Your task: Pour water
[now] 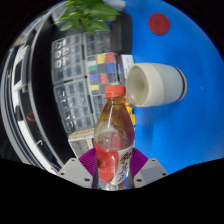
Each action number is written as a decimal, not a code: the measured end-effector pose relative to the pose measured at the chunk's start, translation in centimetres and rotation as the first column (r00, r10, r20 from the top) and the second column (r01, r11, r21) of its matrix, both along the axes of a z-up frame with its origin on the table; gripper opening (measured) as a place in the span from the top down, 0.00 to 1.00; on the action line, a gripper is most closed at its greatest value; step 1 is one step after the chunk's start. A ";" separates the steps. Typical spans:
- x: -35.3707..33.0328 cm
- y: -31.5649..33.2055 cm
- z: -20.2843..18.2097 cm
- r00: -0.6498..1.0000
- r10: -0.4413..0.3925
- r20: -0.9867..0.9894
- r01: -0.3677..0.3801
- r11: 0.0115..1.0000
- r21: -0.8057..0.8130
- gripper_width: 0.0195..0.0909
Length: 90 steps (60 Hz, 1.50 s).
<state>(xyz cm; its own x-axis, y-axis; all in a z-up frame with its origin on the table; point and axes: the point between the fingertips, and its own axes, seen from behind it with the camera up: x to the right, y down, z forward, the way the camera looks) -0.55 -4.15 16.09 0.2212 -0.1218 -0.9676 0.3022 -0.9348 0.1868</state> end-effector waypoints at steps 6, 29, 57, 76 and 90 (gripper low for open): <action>-0.6 0.2 -0.4 0.998 0.021 0.053 -0.015 0.993 -0.120 0.70; -1.0 2.1 1.3 0.997 0.077 0.003 -0.077 0.992 0.103 0.70; -3.7 21.4 8.3 0.987 0.133 -0.094 0.076 0.140 0.987 0.69; -4.3 31.7 0.9 1.000 0.003 -0.016 0.016 -0.121 0.992 0.69; -4.2 33.8 -4.7 1.000 -0.017 0.022 -0.024 -0.152 0.988 0.70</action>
